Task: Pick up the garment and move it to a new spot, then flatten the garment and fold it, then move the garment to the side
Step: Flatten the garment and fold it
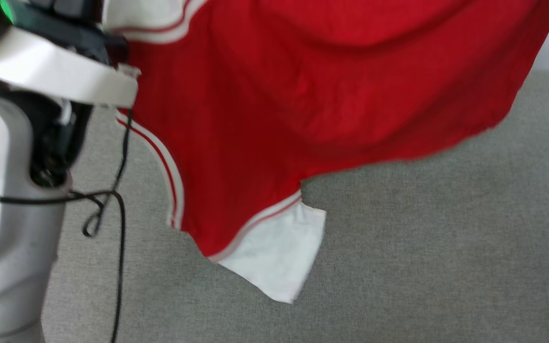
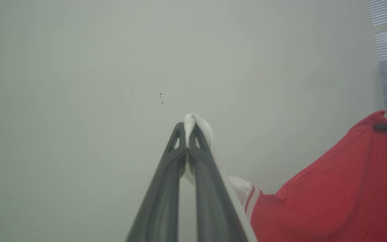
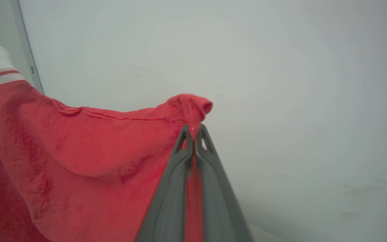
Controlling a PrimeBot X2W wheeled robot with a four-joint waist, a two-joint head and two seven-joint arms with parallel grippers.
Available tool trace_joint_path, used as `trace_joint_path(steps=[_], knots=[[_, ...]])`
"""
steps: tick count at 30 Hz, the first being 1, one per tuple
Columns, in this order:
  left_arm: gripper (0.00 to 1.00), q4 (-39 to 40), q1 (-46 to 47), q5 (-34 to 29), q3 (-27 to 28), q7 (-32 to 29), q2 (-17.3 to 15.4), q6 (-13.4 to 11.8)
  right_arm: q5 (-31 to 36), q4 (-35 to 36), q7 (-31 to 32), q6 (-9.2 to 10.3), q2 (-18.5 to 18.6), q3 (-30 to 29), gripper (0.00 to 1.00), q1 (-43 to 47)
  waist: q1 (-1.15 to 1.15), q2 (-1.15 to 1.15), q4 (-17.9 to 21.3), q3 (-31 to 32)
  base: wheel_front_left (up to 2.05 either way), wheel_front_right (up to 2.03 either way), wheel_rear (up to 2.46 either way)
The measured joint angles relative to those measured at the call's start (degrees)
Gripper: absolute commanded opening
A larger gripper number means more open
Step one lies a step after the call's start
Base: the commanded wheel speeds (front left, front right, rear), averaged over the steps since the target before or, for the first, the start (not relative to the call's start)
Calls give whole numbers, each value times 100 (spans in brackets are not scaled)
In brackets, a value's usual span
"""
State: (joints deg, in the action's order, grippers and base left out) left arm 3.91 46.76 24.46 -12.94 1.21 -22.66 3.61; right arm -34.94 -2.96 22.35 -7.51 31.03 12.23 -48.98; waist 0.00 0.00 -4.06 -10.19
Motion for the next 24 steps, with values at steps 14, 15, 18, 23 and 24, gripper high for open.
trace_joint_path(steps=[14, 15, 18, 23, 24], knots=[[0, -1589, 3336, -97, -212, -129, -192, 304, 832, -825, 142, -1, -281, -199, 0, -2706, 2, 0, 46, -1379, 0, 0, 0], [0, -1755, 3593, -97, -243, -92, -194, 323, 893, -960, 94, 0, -298, -182, 0, -2912, 2, 0, 46, -1476, 0, 0, 0], [0, -2187, 4285, -119, -375, 22, -215, 346, 1067, -1383, -99, -1, -388, -149, 0, -3549, 2, 0, 48, -1753, 0, 0, 0], [0, -2856, 5231, -127, -576, 233, -226, 372, 1299, -2036, -385, -1, -564, -31, 0, -4430, 2, 0, 64, -2101, 0, 0, 0], [0, -2999, 5377, -131, -612, 290, -237, 372, 1333, -2162, -455, -1, -599, -9, 0, -4564, 2, -1, 69, -2145, 0, 0, 0]])
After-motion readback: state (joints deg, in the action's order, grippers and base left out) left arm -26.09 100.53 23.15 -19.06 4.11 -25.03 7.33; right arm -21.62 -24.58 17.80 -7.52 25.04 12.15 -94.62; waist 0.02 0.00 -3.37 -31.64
